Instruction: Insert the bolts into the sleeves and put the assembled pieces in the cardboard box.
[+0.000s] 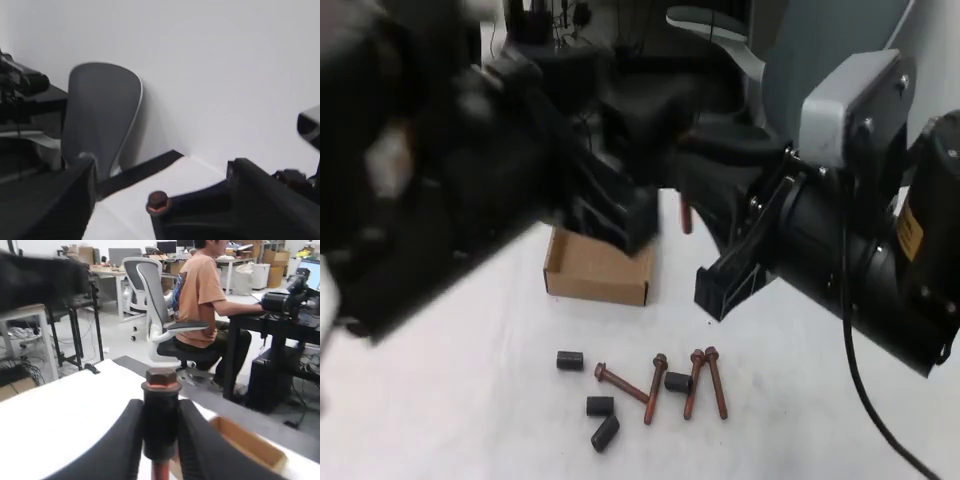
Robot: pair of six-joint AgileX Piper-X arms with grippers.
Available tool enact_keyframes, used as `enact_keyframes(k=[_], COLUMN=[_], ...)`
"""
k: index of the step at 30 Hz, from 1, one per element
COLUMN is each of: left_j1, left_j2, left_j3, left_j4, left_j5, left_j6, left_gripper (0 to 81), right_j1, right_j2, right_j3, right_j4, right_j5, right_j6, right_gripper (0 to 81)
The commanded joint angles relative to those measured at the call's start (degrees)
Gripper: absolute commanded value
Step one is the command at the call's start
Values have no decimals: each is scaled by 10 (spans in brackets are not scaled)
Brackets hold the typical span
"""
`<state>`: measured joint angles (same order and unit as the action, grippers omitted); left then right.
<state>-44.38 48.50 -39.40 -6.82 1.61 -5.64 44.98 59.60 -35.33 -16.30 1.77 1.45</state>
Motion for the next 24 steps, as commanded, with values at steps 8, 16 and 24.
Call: enact_keyframes(k=[8,16,24], left_j1=[39,135,172], left_j2=[13,253,403], left_j3=[-2,-29,-121], left_j4=[322,347,429], left_j5=[13,107,90], left_j6=[156,295,488], left_gripper=[700,700,634], right_j1=[-81,-101,-133], right_j2=[138,349,528], right_j3=[-179,-422,-599], right_j4=[232,452,506], right_j5=[-43,-46,-61], right_j6=[-72,-72,-31], right_gripper=[6,6,6])
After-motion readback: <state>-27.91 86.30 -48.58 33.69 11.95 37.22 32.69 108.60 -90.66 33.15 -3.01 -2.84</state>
